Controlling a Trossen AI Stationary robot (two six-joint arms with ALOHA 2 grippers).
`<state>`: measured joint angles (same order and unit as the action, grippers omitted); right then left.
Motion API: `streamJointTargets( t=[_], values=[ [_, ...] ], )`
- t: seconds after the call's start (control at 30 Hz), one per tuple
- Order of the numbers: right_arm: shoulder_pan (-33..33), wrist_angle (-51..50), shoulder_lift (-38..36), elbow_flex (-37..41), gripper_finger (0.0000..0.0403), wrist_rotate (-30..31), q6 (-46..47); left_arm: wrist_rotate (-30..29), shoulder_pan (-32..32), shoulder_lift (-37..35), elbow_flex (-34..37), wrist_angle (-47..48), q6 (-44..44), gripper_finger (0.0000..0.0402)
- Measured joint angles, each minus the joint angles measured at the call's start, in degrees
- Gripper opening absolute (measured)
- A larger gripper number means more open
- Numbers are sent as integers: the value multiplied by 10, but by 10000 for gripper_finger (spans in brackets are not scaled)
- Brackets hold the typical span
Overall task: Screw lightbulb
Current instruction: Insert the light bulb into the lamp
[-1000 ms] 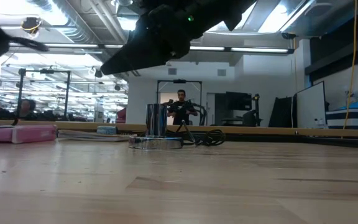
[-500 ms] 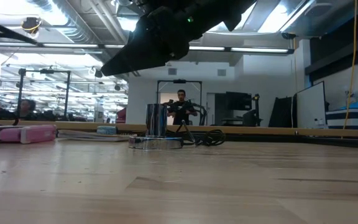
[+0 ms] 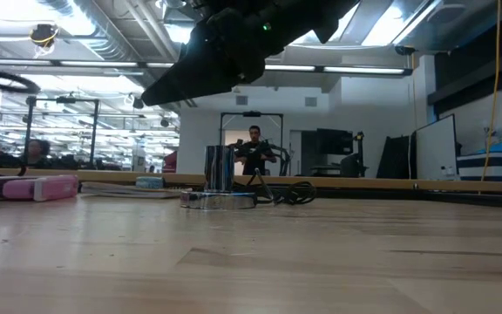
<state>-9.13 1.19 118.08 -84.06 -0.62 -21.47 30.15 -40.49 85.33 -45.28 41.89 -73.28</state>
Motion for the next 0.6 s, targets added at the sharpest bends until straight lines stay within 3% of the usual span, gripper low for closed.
streamJointTargets(
  t=[0.37,0.6],
  values=[
    [-3,0,0,0,266,0,0,-2,0,41,0,7,35,212],
    [-3,2,0,0,266,1,0,-10,18,64,0,4,126,212]
  ],
)
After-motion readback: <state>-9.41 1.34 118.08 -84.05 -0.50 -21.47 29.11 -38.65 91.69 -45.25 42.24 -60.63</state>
